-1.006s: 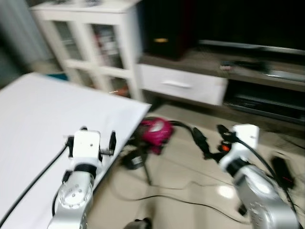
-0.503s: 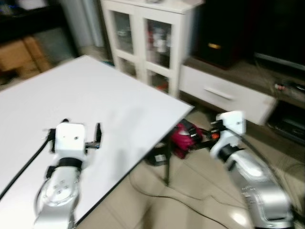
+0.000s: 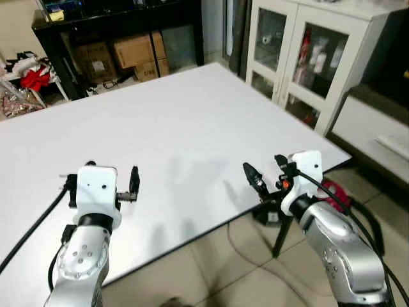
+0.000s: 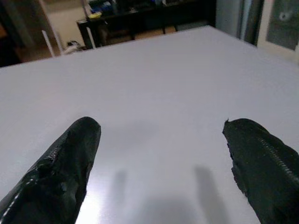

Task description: Setting the table

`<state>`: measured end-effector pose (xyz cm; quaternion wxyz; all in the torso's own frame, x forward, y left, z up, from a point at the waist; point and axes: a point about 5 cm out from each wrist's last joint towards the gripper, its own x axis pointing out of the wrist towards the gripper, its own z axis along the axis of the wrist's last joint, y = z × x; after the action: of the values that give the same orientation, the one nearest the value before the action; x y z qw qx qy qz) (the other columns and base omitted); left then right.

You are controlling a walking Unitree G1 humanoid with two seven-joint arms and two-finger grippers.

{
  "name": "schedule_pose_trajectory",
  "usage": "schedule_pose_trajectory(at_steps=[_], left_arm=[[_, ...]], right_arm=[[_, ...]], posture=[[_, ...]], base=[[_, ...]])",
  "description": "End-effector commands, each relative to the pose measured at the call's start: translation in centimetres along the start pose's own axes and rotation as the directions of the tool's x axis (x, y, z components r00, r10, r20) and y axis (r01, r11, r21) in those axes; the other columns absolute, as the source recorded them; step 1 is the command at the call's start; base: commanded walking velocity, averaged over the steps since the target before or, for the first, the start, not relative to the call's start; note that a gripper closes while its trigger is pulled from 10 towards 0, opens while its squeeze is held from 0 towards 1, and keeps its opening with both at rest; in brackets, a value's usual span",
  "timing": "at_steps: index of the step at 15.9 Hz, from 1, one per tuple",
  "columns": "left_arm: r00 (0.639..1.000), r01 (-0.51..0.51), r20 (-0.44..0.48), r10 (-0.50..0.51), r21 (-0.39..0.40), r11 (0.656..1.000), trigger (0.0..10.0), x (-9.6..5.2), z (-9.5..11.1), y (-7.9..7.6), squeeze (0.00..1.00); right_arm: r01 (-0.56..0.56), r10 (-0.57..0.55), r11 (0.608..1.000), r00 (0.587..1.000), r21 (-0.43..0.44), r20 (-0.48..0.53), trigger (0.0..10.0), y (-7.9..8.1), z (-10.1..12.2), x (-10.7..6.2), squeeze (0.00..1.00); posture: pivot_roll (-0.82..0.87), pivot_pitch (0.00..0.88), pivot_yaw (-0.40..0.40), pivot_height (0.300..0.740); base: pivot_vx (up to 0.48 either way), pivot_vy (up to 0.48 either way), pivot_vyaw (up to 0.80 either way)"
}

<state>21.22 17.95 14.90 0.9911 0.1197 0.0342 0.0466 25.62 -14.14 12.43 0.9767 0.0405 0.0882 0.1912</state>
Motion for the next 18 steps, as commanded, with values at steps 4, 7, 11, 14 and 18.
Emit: schedule_pose_trajectory(at_steps=[4, 7, 11, 14, 18], left_arm=[[1.000, -0.008, -0.020, 0.009, 0.042, 0.999, 10.0, -0.22, -0.20, 0.50, 0.00], [0.999, -0.003, -0.037, 0.005, 0.048, 0.999, 10.0, -0.42, -0.57, 0.47, 0.00], [0.999, -0.003, -0.042, 0.005, 0.054, 0.999, 10.0, -0.41, -0.59, 0.56, 0.00], [0.999, 0.004, -0.042, -0.001, 0.060, 0.998, 10.0, -0.48, -0.60, 0.38, 0.00], [0.999, -0.001, -0.045, 0.004, 0.062, 0.998, 10.0, -0.59, -0.64, 0.45, 0.00]], right_arm=[[-0.031, 0.031, 0.999, 1.000, 0.019, 0.000, 10.0, 0.71, -0.27, 0.47, 0.00], [-0.039, 0.039, 0.999, 0.999, 0.019, -0.001, 10.0, 0.60, -0.45, 0.47, 0.00], [-0.044, 0.044, 0.999, 0.999, 0.020, -0.001, 10.0, 0.56, -0.63, 0.32, 0.00], [-0.063, 0.063, 0.998, 0.998, 0.015, -0.004, 10.0, 0.54, -0.80, 0.22, 0.00], [-0.082, 0.082, 0.997, 0.997, 0.011, -0.002, 10.0, 0.55, -0.73, 0.40, 0.00]], posture=[[-0.07, 0.000, 0.068, 0.740], [-0.07, 0.000, 0.074, 0.740], [-0.07, 0.000, 0.078, 0.740], [-0.06, 0.000, 0.078, 0.740], [-0.05, 0.000, 0.071, 0.740]], base=[[0.000, 0.379, 0.80], [0.000, 0.381, 0.80], [0.000, 0.382, 0.80], [0.000, 0.381, 0.80], [0.000, 0.382, 0.80]])
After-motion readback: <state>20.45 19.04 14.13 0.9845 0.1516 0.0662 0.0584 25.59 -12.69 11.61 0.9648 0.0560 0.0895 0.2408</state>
